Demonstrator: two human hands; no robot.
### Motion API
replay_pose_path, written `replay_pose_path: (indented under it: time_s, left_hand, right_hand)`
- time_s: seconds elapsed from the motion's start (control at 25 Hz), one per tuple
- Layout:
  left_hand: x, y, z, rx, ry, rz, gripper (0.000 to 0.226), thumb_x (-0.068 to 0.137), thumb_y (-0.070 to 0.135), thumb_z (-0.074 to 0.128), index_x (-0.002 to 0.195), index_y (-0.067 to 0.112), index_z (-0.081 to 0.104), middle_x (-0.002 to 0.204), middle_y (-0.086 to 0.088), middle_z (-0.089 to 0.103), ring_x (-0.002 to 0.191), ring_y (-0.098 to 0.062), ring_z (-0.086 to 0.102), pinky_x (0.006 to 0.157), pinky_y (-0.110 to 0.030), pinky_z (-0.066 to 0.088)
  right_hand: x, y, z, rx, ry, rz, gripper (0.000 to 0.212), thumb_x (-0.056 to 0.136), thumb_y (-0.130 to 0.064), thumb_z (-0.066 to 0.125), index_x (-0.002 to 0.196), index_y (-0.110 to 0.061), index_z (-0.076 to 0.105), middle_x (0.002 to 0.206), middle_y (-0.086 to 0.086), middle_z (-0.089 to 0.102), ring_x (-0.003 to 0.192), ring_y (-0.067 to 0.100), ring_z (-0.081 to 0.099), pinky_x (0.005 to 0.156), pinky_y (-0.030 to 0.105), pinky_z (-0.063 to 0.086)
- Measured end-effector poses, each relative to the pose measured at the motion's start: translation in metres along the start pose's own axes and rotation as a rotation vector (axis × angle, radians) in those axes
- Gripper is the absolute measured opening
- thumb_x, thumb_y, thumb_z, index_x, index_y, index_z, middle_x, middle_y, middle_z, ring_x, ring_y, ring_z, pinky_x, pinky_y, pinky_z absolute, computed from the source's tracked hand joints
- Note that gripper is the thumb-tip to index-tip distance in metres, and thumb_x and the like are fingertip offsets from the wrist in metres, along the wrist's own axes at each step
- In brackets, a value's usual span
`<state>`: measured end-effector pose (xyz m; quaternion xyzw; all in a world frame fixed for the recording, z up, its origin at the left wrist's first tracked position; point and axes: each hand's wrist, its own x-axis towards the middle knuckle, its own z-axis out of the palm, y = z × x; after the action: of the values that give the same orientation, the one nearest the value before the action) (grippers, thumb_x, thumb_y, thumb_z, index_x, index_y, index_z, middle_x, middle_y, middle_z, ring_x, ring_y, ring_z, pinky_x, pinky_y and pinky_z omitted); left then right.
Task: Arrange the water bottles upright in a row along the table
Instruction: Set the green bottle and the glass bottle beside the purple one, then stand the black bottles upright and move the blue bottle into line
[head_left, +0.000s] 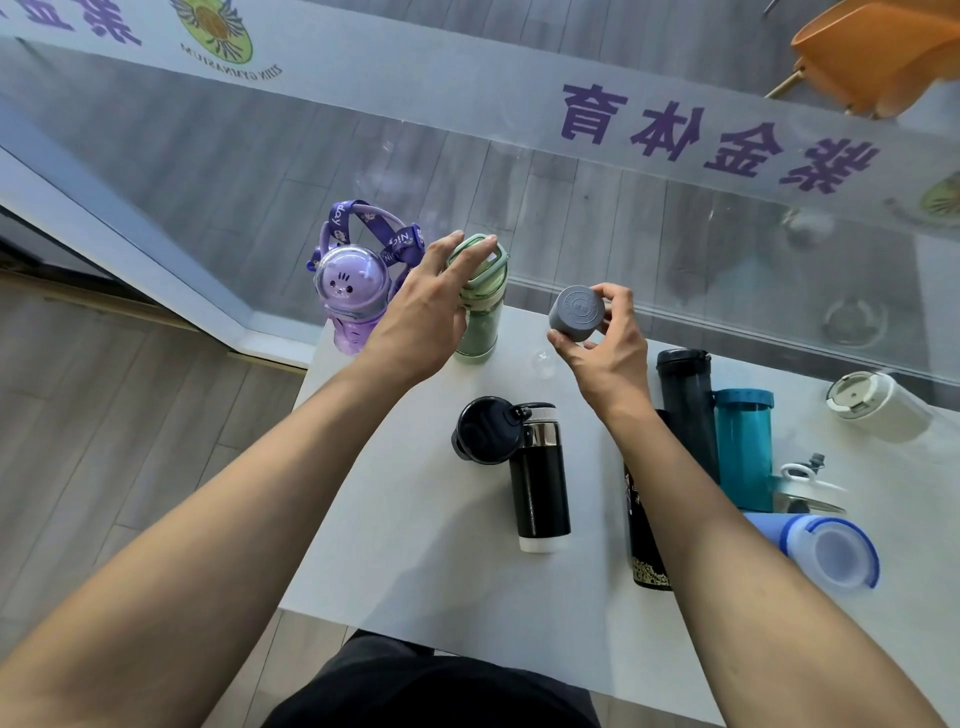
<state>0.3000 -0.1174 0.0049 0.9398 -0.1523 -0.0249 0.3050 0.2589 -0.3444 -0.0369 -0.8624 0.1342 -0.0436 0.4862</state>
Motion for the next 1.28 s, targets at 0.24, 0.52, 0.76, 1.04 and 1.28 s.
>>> replay_pose_path:
  time_s: [0.24, 0.52, 0.76, 1.04, 1.28]
  left_hand:
    - [-0.001, 0.000, -0.004, 0.016, -0.024, 0.011, 0.082, 0.084, -0.004, 0.060, 0.151, 0.035, 0.035, 0.159, -0.006, 0.029, 0.132, -0.033, 0.045, 0.108, -0.041, 0.041]
    - [-0.020, 0.011, -0.024, 0.162, 0.058, 0.074, 0.068, 0.087, 0.009, 0.061, 0.149, 0.026, 0.041, 0.156, -0.009, 0.037, 0.131, -0.037, 0.044, 0.108, -0.046, 0.037]
    - [-0.067, 0.044, -0.025, 0.223, 0.096, 0.106, 0.053, 0.085, 0.028, 0.055, 0.138, 0.023, 0.055, 0.152, -0.007, 0.045, 0.135, -0.035, 0.042, 0.107, -0.050, 0.035]
    - [-0.088, 0.082, 0.003, 0.197, 0.006, 0.232, 0.050, 0.085, 0.030, 0.060, 0.134, 0.021, 0.057, 0.149, -0.009, 0.048, 0.137, -0.036, 0.040, 0.110, -0.050, 0.031]
    - [-0.084, 0.124, 0.030, 0.220, -0.044, 0.289, 0.048, 0.086, 0.032, 0.057, 0.133, 0.022, 0.057, 0.148, -0.009, 0.049, 0.140, -0.035, 0.038, 0.111, -0.049, 0.029]
  right_hand:
    - [-0.002, 0.000, 0.003, -0.026, 0.014, -0.008, 0.060, 0.078, -0.026, 0.082, 0.123, -0.032, 0.044, 0.110, -0.008, 0.057, 0.101, 0.015, 0.057, 0.093, 0.046, 0.054]
    - [-0.009, -0.011, -0.007, -0.151, 0.038, -0.040, 0.081, 0.079, -0.037, 0.082, 0.145, -0.026, 0.037, 0.134, 0.004, 0.056, 0.122, 0.017, 0.053, 0.100, 0.030, 0.043]
    - [-0.039, -0.031, -0.025, -0.329, 0.151, -0.216, 0.063, 0.091, -0.037, 0.064, 0.147, -0.020, 0.042, 0.143, 0.006, 0.048, 0.131, 0.021, 0.047, 0.109, 0.035, 0.041]
    - [-0.091, -0.022, -0.068, -0.474, 0.228, -0.219, 0.055, 0.092, -0.035, 0.061, 0.142, -0.015, 0.050, 0.144, 0.009, 0.050, 0.134, 0.025, 0.047, 0.112, 0.041, 0.039]
    - [-0.103, 0.002, -0.123, -0.469, 0.287, -0.173, 0.052, 0.090, -0.033, 0.062, 0.138, -0.015, 0.054, 0.138, 0.006, 0.055, 0.129, 0.024, 0.051, 0.108, 0.045, 0.041]
